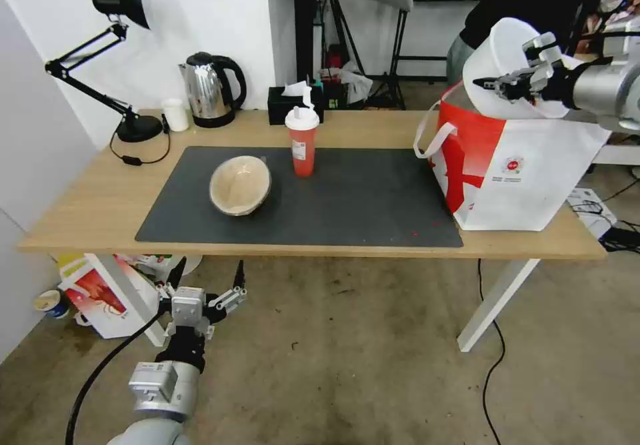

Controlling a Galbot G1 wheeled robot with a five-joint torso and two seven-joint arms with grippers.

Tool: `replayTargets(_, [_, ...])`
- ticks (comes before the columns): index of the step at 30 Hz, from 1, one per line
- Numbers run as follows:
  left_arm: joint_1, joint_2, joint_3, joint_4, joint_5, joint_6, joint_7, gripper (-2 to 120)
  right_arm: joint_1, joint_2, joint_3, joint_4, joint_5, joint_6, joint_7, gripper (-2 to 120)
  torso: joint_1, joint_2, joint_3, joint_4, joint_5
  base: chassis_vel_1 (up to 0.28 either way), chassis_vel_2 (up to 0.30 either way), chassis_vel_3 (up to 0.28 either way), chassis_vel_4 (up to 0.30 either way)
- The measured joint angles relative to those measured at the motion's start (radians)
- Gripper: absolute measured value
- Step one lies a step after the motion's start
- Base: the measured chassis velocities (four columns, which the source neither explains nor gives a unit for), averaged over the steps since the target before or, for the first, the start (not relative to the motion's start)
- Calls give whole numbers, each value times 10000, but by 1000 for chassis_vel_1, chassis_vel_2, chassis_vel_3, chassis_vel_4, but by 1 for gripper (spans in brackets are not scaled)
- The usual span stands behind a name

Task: Pick up the trash from the table and place it into the takeout bag.

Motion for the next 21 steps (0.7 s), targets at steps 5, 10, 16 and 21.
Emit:
replayTargets(5, [0,0,0,0,0,0,0,100,-119,-1,0,-3,-28,3,5,0,0,0,1,0,1,0,0,0,0])
replayTargets(10, [0,0,0,0,0,0,0,100,-199,-20,2,-85,-56,12,15,0,-2,0,0,0,1,0,0,0,0])
replayTargets(16, [0,0,0,0,0,0,0,100,-342,18,30,-122,-87,29,40,0,-2,0,0,0,1,0,0,0,0])
replayTargets(21, [0,0,0,0,0,0,0,100,-368,84,30,-122,-89,29,52,0,-2,0,0,1,1,0,0,0,0])
